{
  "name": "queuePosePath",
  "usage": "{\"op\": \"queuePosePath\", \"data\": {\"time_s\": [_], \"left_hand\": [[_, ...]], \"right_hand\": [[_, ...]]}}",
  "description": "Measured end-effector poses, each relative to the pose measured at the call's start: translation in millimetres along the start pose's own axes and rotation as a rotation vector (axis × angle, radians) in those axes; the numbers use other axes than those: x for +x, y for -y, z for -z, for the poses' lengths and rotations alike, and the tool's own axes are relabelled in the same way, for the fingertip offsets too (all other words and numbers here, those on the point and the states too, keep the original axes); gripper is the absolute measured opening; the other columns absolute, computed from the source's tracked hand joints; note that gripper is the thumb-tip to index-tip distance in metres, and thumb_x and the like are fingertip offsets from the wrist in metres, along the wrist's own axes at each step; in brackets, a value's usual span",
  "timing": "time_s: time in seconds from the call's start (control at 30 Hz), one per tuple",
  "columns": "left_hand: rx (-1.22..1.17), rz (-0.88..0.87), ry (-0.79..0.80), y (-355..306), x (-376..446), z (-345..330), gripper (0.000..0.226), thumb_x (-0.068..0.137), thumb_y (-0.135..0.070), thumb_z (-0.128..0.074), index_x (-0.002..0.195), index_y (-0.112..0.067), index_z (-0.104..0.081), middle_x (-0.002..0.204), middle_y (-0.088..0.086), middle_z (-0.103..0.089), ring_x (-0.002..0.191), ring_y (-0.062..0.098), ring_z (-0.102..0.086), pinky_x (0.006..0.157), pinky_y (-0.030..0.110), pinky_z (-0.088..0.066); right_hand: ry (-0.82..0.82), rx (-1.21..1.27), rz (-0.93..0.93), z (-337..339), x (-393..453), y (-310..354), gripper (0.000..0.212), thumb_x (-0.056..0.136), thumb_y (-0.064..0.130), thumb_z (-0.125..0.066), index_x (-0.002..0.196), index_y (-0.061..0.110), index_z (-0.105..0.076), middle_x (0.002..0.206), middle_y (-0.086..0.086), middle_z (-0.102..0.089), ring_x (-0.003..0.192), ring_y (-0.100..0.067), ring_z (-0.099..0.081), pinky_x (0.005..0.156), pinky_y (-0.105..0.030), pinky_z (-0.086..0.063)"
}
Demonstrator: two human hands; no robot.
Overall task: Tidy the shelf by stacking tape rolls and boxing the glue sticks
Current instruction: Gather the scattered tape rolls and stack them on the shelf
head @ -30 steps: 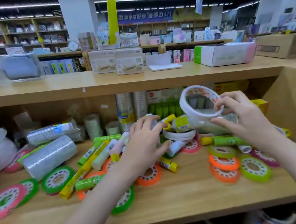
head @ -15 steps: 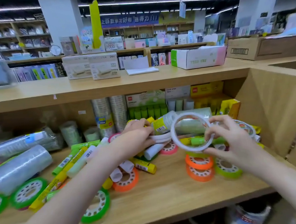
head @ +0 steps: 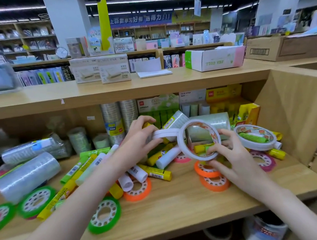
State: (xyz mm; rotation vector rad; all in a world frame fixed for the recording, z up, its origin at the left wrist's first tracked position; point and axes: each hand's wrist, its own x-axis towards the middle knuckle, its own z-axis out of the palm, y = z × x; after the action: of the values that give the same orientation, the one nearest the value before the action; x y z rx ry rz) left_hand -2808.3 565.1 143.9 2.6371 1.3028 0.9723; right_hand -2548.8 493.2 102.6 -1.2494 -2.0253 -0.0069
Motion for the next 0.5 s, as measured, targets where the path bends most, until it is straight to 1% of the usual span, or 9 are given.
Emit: {"op": "queuePosePath", "data": {"time_s": [0.07, 0.13, 0.2, 0.23, 0.27, 0.33, 0.4, 0.43, 0.5], "left_hand": [[-0.017, 0.033, -0.055, -0.2, -0.3, -2.0, 0.028, 0.087, -0.035, -0.055, 0.099, -0.011, -0.064, 0.123, 0.000, -0.039, 0.119, 0.017, -0.036, 0.097, 0.021, -0.021], [0.003, 0.062, -0.145, -1.9, -1.1, -4.3, 0.024, 0.087, -0.025, -0.061, 0.102, -0.006, -0.065, 0.123, 0.007, -0.043, 0.119, 0.022, -0.037, 0.098, 0.020, -0.020], [0.021, 0.081, -0.252, -5.8, -2.3, -5.4, 0.024, 0.087, -0.017, -0.063, 0.105, -0.002, -0.065, 0.113, 0.008, -0.045, 0.111, 0.025, -0.040, 0.093, 0.015, -0.019], [0.017, 0.100, -0.291, -7.1, -2.3, -5.3, 0.026, 0.088, -0.017, -0.062, 0.107, 0.000, -0.064, 0.106, 0.005, -0.043, 0.104, 0.023, -0.040, 0.089, 0.014, -0.020], [0.005, 0.125, -0.310, -8.5, -1.6, -4.2, 0.028, 0.089, -0.018, -0.061, 0.110, 0.000, -0.063, 0.099, 0.002, -0.041, 0.098, 0.019, -0.038, 0.085, 0.013, -0.021], [-0.031, 0.161, -0.285, -9.1, 1.4, -1.8, 0.028, 0.091, -0.021, -0.058, 0.110, -0.001, -0.062, 0.087, -0.002, -0.039, 0.089, 0.015, -0.038, 0.077, 0.018, -0.027], [-0.049, 0.157, -0.244, -8.7, 4.1, -0.3, 0.024, 0.091, -0.023, -0.057, 0.104, -0.003, -0.063, 0.078, -0.004, -0.038, 0.081, 0.015, -0.042, 0.072, 0.026, -0.032], [-0.060, 0.154, -0.244, -8.7, 4.7, 0.7, 0.022, 0.091, -0.023, -0.057, 0.100, -0.004, -0.064, 0.076, -0.005, -0.038, 0.076, 0.015, -0.042, 0.069, 0.026, -0.032], [-0.085, 0.162, -0.271, -9.4, 4.8, 4.4, 0.018, 0.091, -0.022, -0.057, 0.094, -0.006, -0.064, 0.073, -0.005, -0.040, 0.068, 0.011, -0.041, 0.062, 0.020, -0.029]], "right_hand": [[-0.010, 0.006, 0.004, -2.7, -1.9, 1.6, 0.017, 0.078, 0.022, -0.068, 0.094, 0.019, -0.062, 0.126, 0.005, -0.027, 0.106, -0.015, -0.046, 0.086, -0.028, -0.037], [-0.002, 0.002, -0.003, -4.8, -2.9, 3.2, 0.017, 0.078, 0.020, -0.070, 0.094, 0.019, -0.062, 0.126, 0.006, -0.027, 0.106, -0.012, -0.045, 0.086, -0.026, -0.036], [-0.021, 0.006, 0.005, -5.5, -3.1, 3.3, 0.019, 0.078, 0.018, -0.071, 0.093, 0.021, -0.061, 0.127, 0.006, -0.028, 0.105, -0.012, -0.045, 0.085, -0.023, -0.035], [-0.044, 0.013, 0.020, -5.1, -3.4, 2.9, 0.020, 0.078, 0.018, -0.071, 0.093, 0.023, -0.060, 0.127, 0.007, -0.028, 0.104, -0.011, -0.045, 0.085, -0.020, -0.034], [-0.067, 0.023, 0.035, -4.2, -3.6, 3.2, 0.020, 0.078, 0.019, -0.070, 0.094, 0.025, -0.058, 0.126, 0.007, -0.029, 0.103, -0.010, -0.045, 0.085, -0.016, -0.033], [-0.079, 0.023, 0.064, -2.6, -3.7, 4.4, 0.018, 0.078, 0.025, -0.064, 0.093, 0.028, -0.056, 0.126, 0.009, -0.029, 0.101, -0.004, -0.043, 0.085, -0.012, -0.033], [-0.031, -0.017, 0.093, -4.2, -3.8, 6.3, 0.018, 0.078, 0.029, -0.063, 0.094, 0.029, -0.055, 0.129, 0.007, -0.030, 0.101, -0.005, -0.043, 0.081, -0.019, -0.041], [0.005, -0.034, 0.097, -6.5, -3.9, 8.6, 0.019, 0.078, 0.030, -0.064, 0.093, 0.030, -0.053, 0.130, 0.006, -0.029, 0.100, -0.009, -0.047, 0.078, -0.023, -0.045], [0.042, -0.054, 0.102, -11.7, -4.4, 14.3, 0.021, 0.077, 0.032, -0.064, 0.092, 0.034, -0.050, 0.130, 0.004, -0.029, 0.093, -0.017, -0.055, 0.074, -0.028, -0.047]]}}
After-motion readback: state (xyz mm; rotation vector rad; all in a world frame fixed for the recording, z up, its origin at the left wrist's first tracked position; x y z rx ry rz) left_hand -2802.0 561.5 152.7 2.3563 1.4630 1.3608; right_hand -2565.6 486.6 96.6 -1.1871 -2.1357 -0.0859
